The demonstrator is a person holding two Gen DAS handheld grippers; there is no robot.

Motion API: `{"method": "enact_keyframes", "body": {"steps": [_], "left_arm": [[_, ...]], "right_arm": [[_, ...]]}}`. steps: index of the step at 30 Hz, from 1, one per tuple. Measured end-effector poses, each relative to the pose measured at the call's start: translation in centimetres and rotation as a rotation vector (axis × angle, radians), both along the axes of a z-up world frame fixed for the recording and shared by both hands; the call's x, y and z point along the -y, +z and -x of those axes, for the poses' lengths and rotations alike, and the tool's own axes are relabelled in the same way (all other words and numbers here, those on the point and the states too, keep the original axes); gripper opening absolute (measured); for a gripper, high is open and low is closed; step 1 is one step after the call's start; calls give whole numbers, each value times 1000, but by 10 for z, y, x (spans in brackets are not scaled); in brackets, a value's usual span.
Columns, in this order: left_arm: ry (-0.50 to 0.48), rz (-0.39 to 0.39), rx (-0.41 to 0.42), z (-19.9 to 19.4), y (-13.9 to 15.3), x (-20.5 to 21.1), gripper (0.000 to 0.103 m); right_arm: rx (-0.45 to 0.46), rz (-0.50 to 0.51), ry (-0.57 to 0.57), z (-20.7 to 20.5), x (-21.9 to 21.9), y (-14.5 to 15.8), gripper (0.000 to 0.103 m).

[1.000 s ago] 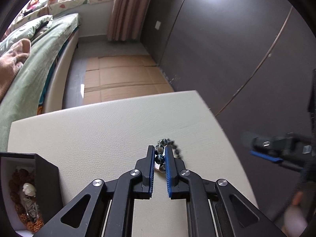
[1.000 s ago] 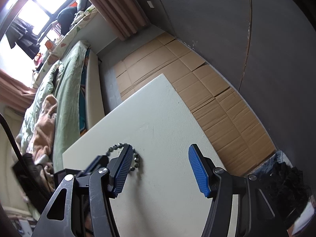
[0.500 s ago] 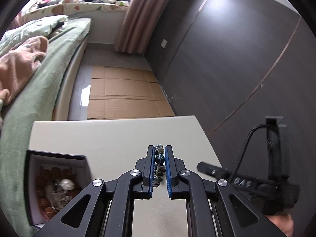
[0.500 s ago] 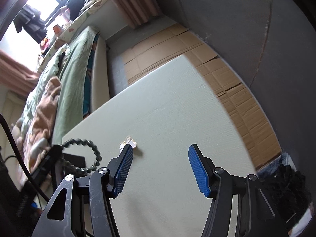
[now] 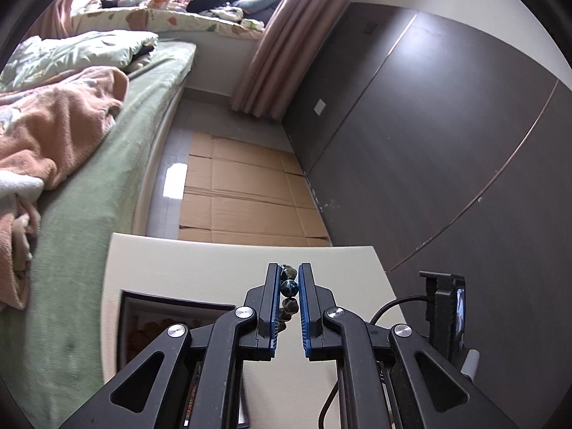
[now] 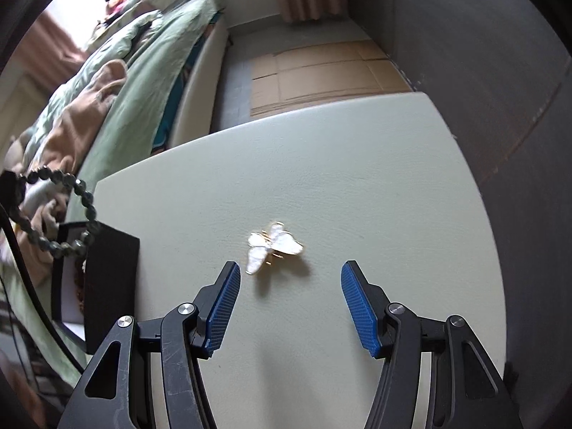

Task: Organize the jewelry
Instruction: 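Lift the dark bead bracelet toward the box with the left tool, then drop the bead bracelet into the box with the left tool while the right tool grasps the butterfly charm, then carry the white butterfly charm over the box and release it with the right tool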

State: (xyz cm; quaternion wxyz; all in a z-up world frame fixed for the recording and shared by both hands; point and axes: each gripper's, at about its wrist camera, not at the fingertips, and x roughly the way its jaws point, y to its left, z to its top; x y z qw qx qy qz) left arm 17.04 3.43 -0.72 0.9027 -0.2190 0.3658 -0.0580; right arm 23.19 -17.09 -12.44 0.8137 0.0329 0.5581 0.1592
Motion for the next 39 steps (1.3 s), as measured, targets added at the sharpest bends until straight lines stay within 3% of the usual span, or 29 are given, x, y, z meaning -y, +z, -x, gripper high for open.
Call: {"method": "enact_keyframes", "body": {"steps": [17, 18, 19, 20, 31, 35, 37, 39], "left_arm": [[40, -9, -3, 21, 3, -36, 10], [41, -10, -4, 23, 3, -37, 10], [42, -12, -6, 24, 3, -38, 10], [45, -13, -9, 25, 2, -40, 10], [101, 4, -76, 38, -11, -60, 10], [101, 58, -135, 36, -22, -66, 34], [121, 52, -125, 40, -21, -68, 55], [146, 32, -99, 46, -16, -70, 59]], "right_arm": [[92, 139, 158, 0, -33, -10, 59], [99, 148, 172, 2, -35, -11, 55], [108, 160, 180, 5, -36, -11, 45], [122, 182, 188, 7, -38, -11, 43], [190, 104, 194, 34, -36, 19, 42], [215, 49, 190, 42, -40, 35, 42], [228, 16, 187, 47, -42, 43, 42], [242, -13, 188, 50, -46, 50, 42]]}}
